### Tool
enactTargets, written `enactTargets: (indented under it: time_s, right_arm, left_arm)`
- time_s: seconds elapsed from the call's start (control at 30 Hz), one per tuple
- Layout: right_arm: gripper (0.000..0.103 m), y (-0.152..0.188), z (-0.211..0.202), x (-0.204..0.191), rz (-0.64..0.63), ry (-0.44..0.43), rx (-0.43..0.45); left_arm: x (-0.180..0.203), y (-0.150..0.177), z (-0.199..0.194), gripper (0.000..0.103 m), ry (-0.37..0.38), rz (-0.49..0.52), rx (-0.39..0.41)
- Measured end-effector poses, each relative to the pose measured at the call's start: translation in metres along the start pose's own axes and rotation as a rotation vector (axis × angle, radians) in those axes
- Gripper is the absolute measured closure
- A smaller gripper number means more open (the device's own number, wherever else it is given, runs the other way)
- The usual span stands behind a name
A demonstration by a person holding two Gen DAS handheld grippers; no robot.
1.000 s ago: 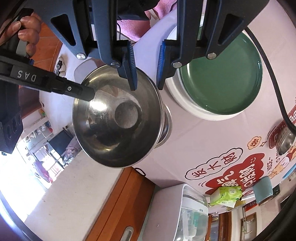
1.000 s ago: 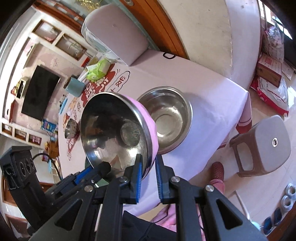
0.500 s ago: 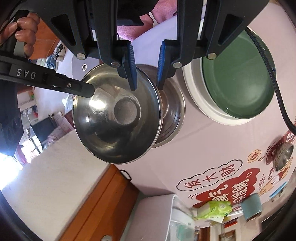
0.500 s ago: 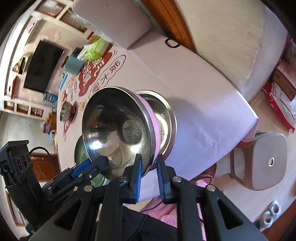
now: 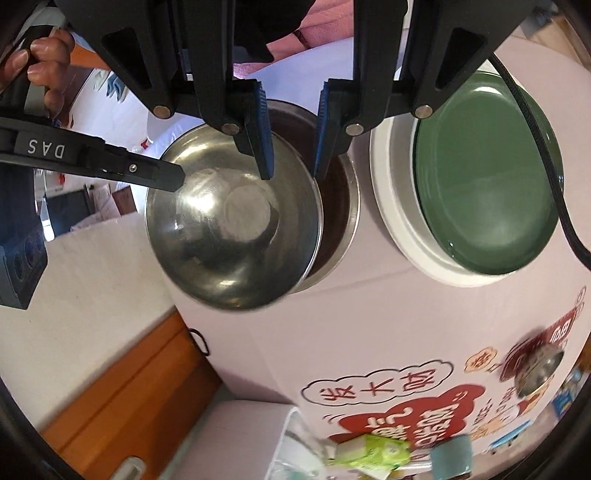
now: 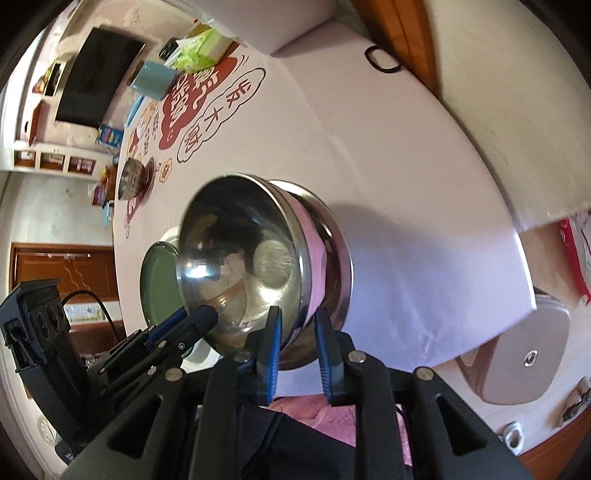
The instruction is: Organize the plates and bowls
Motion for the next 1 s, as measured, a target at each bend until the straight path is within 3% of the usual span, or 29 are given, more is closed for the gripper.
enactTargets:
  time_s: [0.2, 0.6, 1.0]
  right_arm:
    - [0.080, -0.012, -0.002, 0.005, -0.017, -0.012, -0.015]
    - [0.080, -0.023, -0.010, 0.012, -0.041, -0.027, 0.005]
    - [0.080, -0.027, -0.022, -0.011, -0.109, -0.022, 0.078]
  left_arm:
    - [0.003, -0.004, 0.007, 0.084, -0.011, -0.035, -0.010]
    - [0.019, -0.011, -0.005, 0.083, -0.005, -0.021, 0.080]
    - [0.021, -0.009, -0.046, 0.082, -0.004, 0.026, 0.292]
Point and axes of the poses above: each gripper's, at about its wrist camera, not at the fingertips, and z roughly the way its jaws point, x to its right, y to its underside, the point moved 1 cm from there along z, roughly the way its jaws point, and after that the axes turned 8 degrees about -x, right-handed, at the moved point
